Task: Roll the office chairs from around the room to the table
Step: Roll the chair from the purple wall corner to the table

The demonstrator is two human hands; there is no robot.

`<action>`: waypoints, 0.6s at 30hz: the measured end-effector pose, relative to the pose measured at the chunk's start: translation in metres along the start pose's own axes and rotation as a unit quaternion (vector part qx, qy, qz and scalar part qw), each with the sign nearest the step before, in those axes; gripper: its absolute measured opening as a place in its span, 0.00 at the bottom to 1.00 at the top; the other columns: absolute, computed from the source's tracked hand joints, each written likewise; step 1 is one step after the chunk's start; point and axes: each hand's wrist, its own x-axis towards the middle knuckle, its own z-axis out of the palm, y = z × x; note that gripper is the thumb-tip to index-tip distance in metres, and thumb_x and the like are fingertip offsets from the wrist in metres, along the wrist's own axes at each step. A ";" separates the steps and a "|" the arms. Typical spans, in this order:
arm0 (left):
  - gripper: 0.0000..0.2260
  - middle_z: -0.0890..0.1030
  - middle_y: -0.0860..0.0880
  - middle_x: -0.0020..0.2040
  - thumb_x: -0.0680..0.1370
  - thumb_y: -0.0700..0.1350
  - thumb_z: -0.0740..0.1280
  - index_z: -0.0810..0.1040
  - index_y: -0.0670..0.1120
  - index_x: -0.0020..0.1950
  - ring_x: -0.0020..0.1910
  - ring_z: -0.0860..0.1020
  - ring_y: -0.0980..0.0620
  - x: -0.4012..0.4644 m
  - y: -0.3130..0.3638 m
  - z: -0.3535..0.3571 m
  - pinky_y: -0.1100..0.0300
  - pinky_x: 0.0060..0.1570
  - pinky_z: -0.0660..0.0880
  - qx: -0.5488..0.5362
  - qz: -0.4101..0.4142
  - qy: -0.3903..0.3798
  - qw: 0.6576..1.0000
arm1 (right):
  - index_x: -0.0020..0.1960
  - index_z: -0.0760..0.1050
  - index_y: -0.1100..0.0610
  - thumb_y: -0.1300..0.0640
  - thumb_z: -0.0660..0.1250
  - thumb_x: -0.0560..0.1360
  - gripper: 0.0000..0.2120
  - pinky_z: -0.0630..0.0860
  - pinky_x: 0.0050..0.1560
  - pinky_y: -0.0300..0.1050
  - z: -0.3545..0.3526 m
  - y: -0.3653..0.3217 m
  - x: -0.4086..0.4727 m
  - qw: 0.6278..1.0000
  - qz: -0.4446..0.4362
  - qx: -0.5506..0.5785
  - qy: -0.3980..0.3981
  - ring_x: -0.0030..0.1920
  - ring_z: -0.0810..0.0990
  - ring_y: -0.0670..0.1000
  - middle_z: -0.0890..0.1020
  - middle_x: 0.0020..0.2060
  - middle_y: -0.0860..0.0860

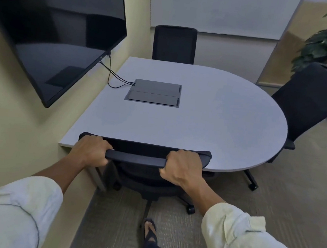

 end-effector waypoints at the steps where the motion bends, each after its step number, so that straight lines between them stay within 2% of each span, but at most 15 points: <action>1: 0.06 0.75 0.53 0.29 0.65 0.48 0.65 0.70 0.54 0.31 0.32 0.76 0.51 -0.001 0.000 0.001 0.58 0.31 0.64 -0.006 -0.003 -0.002 1.000 | 0.35 0.75 0.52 0.44 0.61 0.70 0.12 0.67 0.32 0.46 0.000 -0.002 0.000 1.000 0.000 -0.002 -0.003 0.29 0.73 0.55 0.77 0.29 0.49; 6: 0.03 0.76 0.52 0.29 0.65 0.47 0.65 0.73 0.51 0.31 0.30 0.75 0.52 -0.003 -0.002 -0.001 0.58 0.28 0.62 -0.017 -0.006 0.015 1.000 | 0.34 0.70 0.51 0.44 0.62 0.70 0.12 0.65 0.31 0.44 -0.005 -0.007 0.002 1.000 0.004 -0.013 -0.013 0.29 0.72 0.55 0.71 0.27 0.47; 12: 0.03 0.77 0.53 0.29 0.66 0.45 0.67 0.75 0.51 0.33 0.29 0.75 0.52 -0.002 0.002 0.003 0.59 0.28 0.64 -0.036 -0.021 0.038 0.998 | 0.35 0.71 0.50 0.42 0.60 0.73 0.14 0.67 0.34 0.46 -0.003 -0.005 -0.001 1.000 0.011 -0.004 0.003 0.30 0.73 0.55 0.73 0.29 0.48; 15: 0.02 0.76 0.52 0.29 0.66 0.43 0.67 0.75 0.49 0.34 0.30 0.75 0.51 -0.005 0.008 0.005 0.58 0.30 0.65 -0.053 -0.036 0.050 0.997 | 0.40 0.76 0.49 0.40 0.61 0.73 0.14 0.69 0.35 0.46 -0.002 -0.003 -0.004 1.000 -0.005 0.016 -0.002 0.32 0.76 0.54 0.74 0.29 0.47; 18: 0.03 0.75 0.52 0.30 0.67 0.43 0.67 0.74 0.49 0.34 0.31 0.73 0.51 -0.010 0.025 0.001 0.56 0.37 0.63 -0.058 -0.052 0.054 0.996 | 0.46 0.78 0.49 0.39 0.61 0.72 0.15 0.72 0.37 0.45 -0.003 0.006 -0.009 0.997 -0.056 0.046 -0.002 0.34 0.78 0.52 0.77 0.31 0.47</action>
